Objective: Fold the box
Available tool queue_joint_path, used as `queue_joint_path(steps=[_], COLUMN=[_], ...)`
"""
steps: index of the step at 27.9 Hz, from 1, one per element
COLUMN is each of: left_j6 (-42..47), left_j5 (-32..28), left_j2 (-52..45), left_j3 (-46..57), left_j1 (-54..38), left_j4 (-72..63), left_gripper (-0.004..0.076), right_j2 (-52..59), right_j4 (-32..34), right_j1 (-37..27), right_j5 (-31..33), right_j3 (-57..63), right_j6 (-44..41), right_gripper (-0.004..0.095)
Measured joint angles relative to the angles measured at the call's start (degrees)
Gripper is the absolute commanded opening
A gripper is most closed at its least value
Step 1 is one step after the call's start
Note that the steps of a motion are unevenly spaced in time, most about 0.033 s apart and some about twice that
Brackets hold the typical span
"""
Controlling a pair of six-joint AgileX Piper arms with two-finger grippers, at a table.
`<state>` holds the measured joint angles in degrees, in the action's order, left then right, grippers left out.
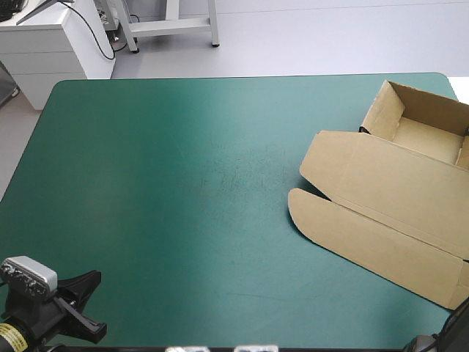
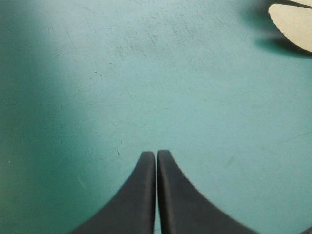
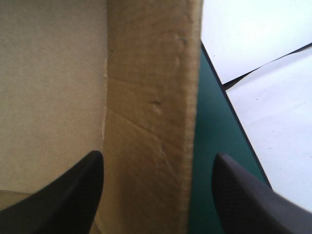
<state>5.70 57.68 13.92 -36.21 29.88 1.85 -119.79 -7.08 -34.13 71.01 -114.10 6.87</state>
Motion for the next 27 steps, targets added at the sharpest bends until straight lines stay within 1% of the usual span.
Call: queue_joint_path(steps=[1,3,5,8,15,17,20,23,24,25,26,27], left_j6=[0.0,0.0,0.0,0.0,0.0,0.0,0.0,0.0,0.0,0.0,0.0,0.0], left_j5=[0.3,0.7,0.8,0.5,0.4,0.4,-0.2,-0.5,-0.5,-0.5,-0.6,-0.6], left_j2=[0.0,0.0,0.0,0.0,0.0,0.0,0.0,0.0,0.0,0.0,0.0,0.0], left_j3=[0.0,0.0,0.0,0.0,0.0,0.0,0.0,0.0,0.0,0.0,0.0,0.0], left_j1=[0.0,0.0,0.0,0.0,0.0,0.0,0.0,0.0,0.0,0.0,0.0,0.0], left_j4=[0.0,0.0,0.0,0.0,0.0,0.0,0.0,0.0,0.0,0.0,0.0,0.2], left_gripper=[-0.0008,-0.0008,-0.0008,-0.0008,-0.0008,-0.0008,-0.0008,-0.0008,-0.0008,-0.0008,-0.0008,-0.0008], right_j2=[0.2,1.0,2.4,4.9,12.9,16.4,23.0,30.2,34.7,36.5,40.9,42.5], right_j4=[0.2,0.6,0.1,-2.8,-13.9,-15.7,-16.8,-17.3,-17.5,-17.6,-17.6,-17.6], right_j1=[0.0,0.0,0.0,0.0,1.1,2.4,6.0,11.8,17.6,19.9,25.8,28.0], right_j5=[0.0,0.0,0.0,0.0,0.2,0.2,0.3,0.3,-0.3,-0.9,-2.2,-2.7], right_j3=[0.0,0.0,0.0,0.0,1.3,3.4,7.3,11.6,14.7,16.3,19.4,20.7], right_j6=[0.0,-0.5,-1.1,-0.8,3.6,4.6,5.9,7.3,8.6,9.2,10.8,11.4], right_gripper=[0.0615,0.0511,0.0332,-0.0007,-0.0006,-0.0006,-0.0006,-0.0006,-0.0006,-0.0006,-0.0006,-0.0006])
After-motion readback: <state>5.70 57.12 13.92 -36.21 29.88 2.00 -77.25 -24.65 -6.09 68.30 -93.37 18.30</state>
